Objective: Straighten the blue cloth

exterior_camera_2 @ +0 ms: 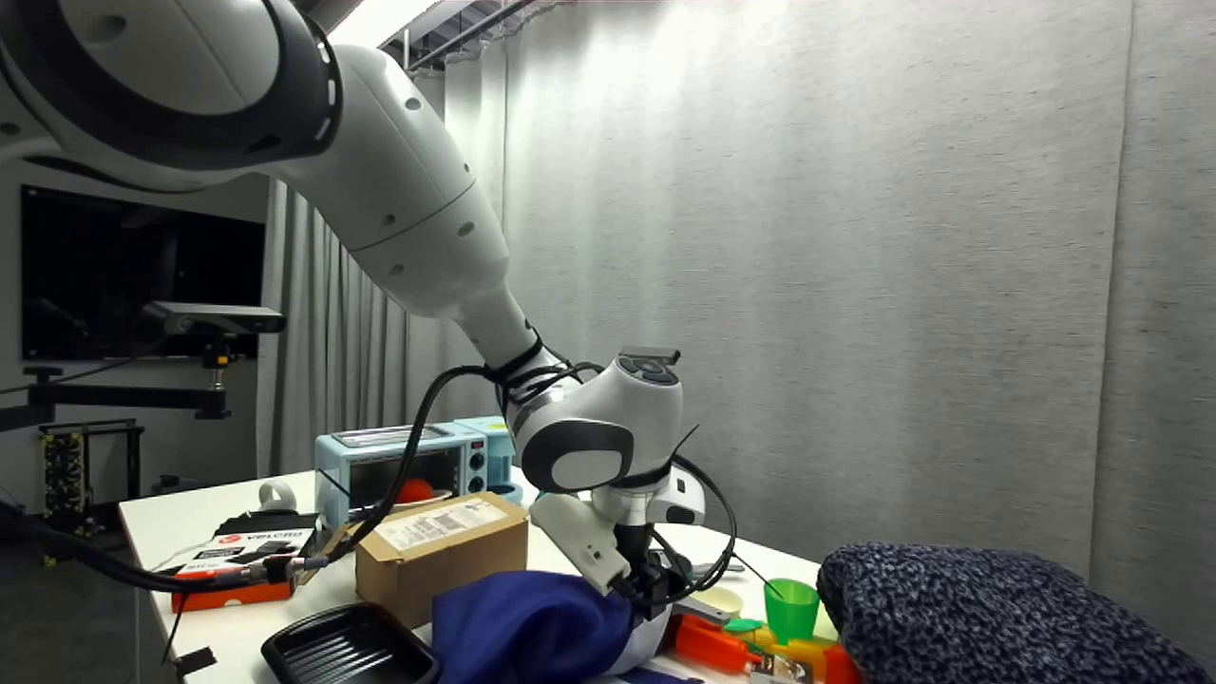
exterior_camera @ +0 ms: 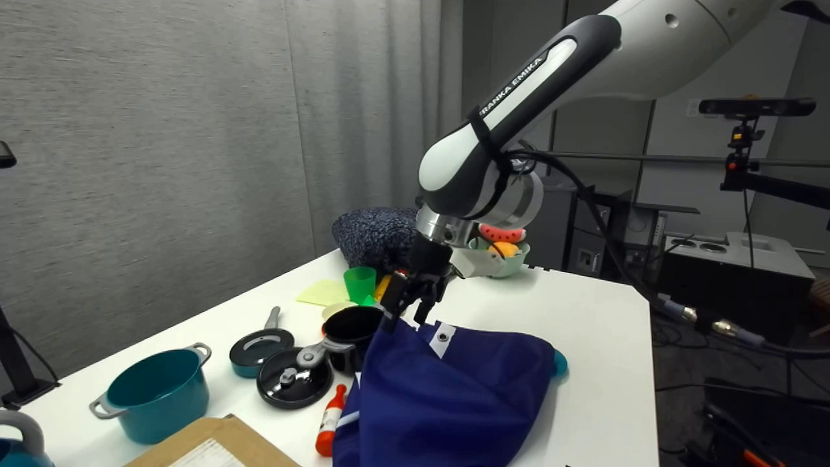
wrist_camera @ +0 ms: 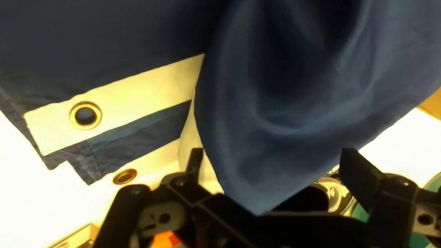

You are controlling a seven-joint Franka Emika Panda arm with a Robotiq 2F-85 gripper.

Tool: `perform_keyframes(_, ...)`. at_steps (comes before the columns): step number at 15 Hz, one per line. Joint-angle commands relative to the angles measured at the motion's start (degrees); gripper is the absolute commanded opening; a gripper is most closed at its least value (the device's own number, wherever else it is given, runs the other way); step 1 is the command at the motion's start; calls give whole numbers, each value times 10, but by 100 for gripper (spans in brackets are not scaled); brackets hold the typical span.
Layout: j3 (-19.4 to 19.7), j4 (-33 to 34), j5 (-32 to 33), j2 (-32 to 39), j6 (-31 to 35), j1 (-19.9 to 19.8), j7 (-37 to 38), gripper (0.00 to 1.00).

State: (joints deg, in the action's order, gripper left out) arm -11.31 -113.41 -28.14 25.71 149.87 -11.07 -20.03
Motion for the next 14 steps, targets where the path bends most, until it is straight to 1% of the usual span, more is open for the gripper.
perform_keyframes(1, -24, 24, -39, 17, 7, -14, -36, 100)
perform_keyframes(4, -27, 35, -36, 32, 8, -8, -37, 100)
perform_keyframes(5, -28, 38, -32, 37, 10, -5, -34, 75)
perform_keyframes(6, -29, 41, -30, 41, 11, -3, -33, 74)
perform_keyframes(8, -28, 45, -19, 49, 14, 4, -25, 58)
perform_keyframes(9, -26, 48, -15, 52, 15, 7, -21, 49)
perform_keyframes(11, -25, 50, -7, 58, 21, 11, -18, 35)
perform_keyframes(12, -25, 51, -3, 60, 23, 13, -17, 26)
perform_keyframes(14, -25, 43, 0, 49, 16, 5, -24, 11)
